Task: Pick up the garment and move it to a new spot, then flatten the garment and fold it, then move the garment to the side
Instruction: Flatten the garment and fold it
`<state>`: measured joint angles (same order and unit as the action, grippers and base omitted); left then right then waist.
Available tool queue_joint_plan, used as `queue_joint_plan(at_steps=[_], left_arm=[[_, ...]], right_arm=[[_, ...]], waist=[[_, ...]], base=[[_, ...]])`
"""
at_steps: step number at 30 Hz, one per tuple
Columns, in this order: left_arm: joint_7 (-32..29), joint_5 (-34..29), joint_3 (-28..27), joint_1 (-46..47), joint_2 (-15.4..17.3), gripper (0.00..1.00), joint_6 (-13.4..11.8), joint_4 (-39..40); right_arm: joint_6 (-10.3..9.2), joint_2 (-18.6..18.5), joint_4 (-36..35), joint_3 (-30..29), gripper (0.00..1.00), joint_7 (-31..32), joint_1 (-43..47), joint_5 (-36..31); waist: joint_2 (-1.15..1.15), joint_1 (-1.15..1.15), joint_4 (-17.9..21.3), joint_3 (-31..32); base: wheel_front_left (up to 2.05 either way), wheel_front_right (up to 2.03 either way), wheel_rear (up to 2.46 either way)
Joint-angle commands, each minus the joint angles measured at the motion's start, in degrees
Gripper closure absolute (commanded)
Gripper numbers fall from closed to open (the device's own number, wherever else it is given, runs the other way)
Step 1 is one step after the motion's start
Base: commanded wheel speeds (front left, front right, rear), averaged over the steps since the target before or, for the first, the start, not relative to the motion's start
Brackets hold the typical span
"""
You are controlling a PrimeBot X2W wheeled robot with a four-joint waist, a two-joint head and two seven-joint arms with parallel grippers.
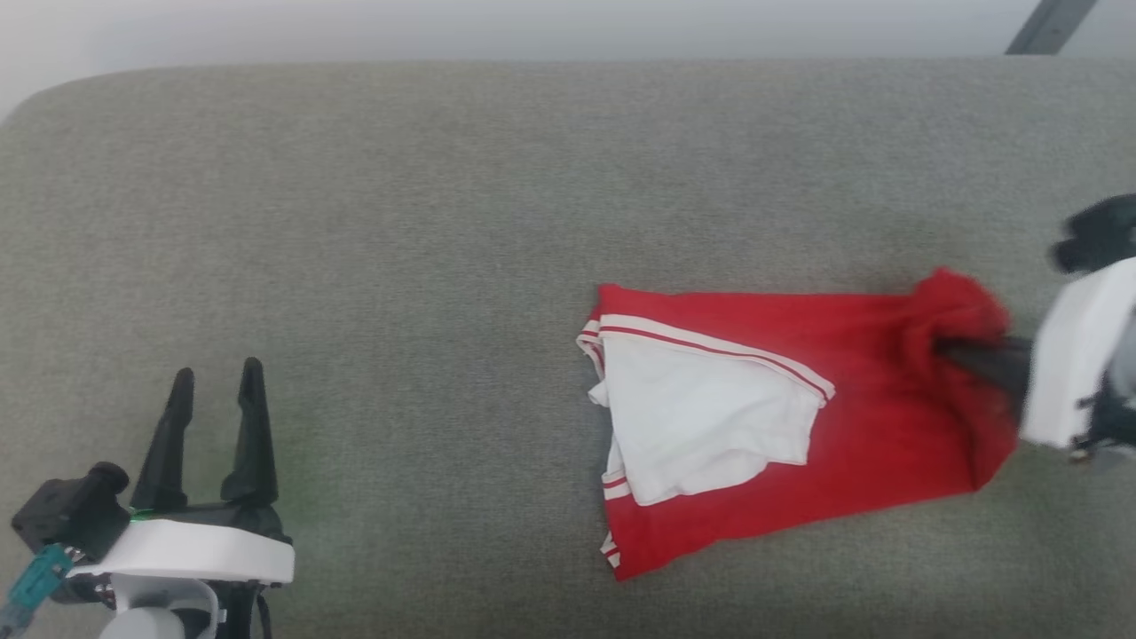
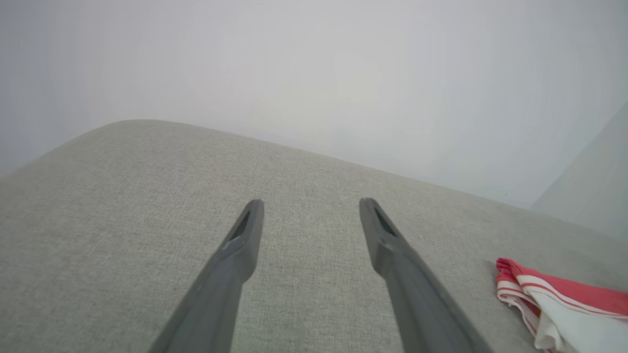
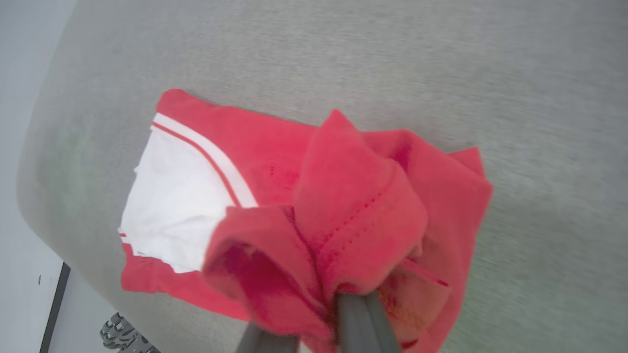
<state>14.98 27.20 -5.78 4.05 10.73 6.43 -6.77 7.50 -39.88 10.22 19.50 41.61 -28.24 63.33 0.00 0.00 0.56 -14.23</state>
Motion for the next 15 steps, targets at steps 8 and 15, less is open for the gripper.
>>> queue_joint_plan(at_steps=[8, 15], left_arm=[[0.3, -0.7, 3.0, 1.8, -0.9, 0.00, 0.8, -1.3], [0.3, -0.8, 5.9, 2.8, -1.3, 0.00, 1.0, -2.6]], right_arm=[[-0.02, 7.1, -4.0, 7.4, 1.00, 0.3, -1.7, -1.4], [-0.02, 11.4, -0.8, 12.3, 1.00, 0.0, -4.1, -3.1]], waist=[[0.00, 0.00, -5.0, 1.3], [0.00, 0.00, -9.1, 2.0]], base=[[0.00, 0.00, 0.00], [0.00, 0.00, 0.00]])
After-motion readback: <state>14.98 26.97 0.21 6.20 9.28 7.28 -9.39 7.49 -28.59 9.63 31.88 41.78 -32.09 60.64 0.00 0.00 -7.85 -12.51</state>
